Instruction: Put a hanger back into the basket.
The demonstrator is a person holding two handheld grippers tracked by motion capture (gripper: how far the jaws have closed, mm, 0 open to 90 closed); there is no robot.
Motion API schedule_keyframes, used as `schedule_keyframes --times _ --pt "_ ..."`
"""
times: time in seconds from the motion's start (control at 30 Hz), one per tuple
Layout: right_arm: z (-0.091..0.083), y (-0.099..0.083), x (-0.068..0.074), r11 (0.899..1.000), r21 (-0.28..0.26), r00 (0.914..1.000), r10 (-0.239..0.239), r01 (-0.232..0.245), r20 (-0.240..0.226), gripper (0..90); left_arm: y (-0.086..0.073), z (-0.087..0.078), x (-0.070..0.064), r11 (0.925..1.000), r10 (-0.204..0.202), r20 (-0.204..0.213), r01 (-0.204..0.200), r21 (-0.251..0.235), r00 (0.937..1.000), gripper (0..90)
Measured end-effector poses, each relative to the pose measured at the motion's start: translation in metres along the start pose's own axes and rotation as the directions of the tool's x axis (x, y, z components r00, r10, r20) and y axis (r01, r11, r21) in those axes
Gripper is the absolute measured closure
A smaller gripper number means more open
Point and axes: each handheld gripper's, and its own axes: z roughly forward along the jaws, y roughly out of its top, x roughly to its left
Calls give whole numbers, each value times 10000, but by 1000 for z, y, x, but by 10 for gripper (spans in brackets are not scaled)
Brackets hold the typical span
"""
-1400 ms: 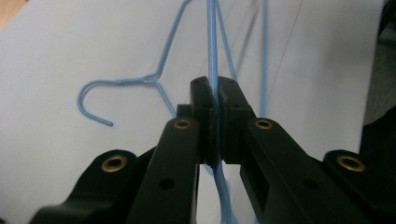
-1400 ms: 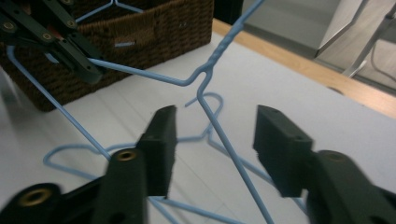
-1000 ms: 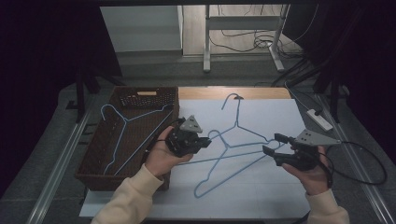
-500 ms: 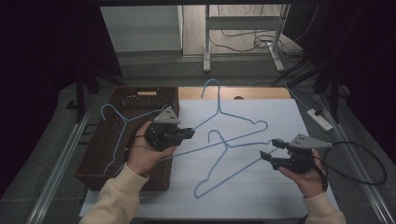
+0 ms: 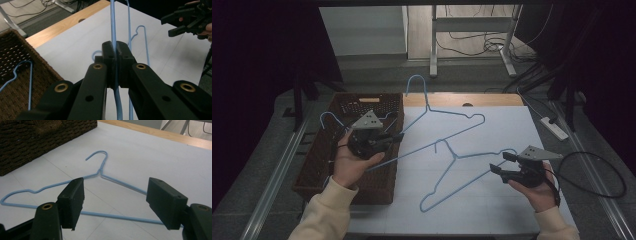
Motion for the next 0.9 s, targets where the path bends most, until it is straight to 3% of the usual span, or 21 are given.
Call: schedule_keyframes --times 0.4,0.6,0.9 --pt "6 -5 -1 9995 309 10000 -55 53 76 310 -19 -42 25 9951 -723 -696 672 -719 9950 870" --pt "9 -7 0 9985 551 9998 -46 34 216 311 -34 -60 39 9860 -1299 -1059 1172 -1187 9859 870" --pt "10 -7 0 9978 657 9997 -72 56 242 311 -54 -77 55 9761 -1866 -1651 1636 -1432 9685 870"
